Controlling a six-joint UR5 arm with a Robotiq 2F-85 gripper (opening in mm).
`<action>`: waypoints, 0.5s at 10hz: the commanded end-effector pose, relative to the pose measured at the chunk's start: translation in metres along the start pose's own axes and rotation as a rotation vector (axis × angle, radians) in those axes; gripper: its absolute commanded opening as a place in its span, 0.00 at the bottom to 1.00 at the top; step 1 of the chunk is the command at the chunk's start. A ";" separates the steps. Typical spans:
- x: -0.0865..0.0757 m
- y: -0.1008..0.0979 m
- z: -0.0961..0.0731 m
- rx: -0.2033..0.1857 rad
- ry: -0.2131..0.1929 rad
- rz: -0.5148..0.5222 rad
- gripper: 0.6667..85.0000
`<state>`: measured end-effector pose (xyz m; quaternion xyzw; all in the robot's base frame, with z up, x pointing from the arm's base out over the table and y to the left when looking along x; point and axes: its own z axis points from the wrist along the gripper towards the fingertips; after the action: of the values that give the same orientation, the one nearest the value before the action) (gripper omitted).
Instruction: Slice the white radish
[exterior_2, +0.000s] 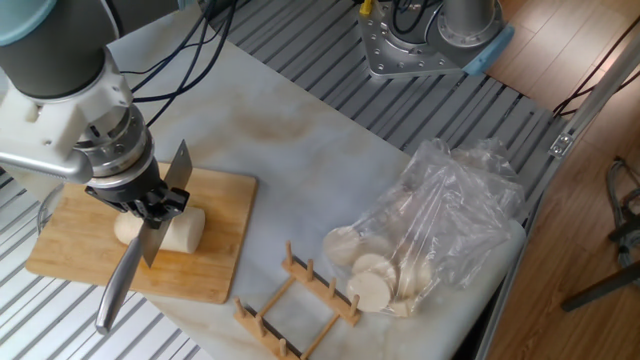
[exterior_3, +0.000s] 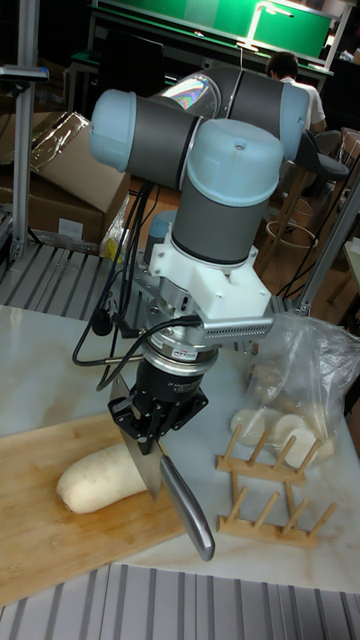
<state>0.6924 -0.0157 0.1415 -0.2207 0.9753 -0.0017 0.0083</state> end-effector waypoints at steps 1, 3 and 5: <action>0.002 0.003 -0.001 -0.017 -0.002 0.003 0.01; 0.005 0.006 -0.007 -0.025 0.004 0.003 0.01; 0.008 0.006 -0.007 -0.026 0.006 0.004 0.01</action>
<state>0.6859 -0.0153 0.1451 -0.2208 0.9753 0.0030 0.0026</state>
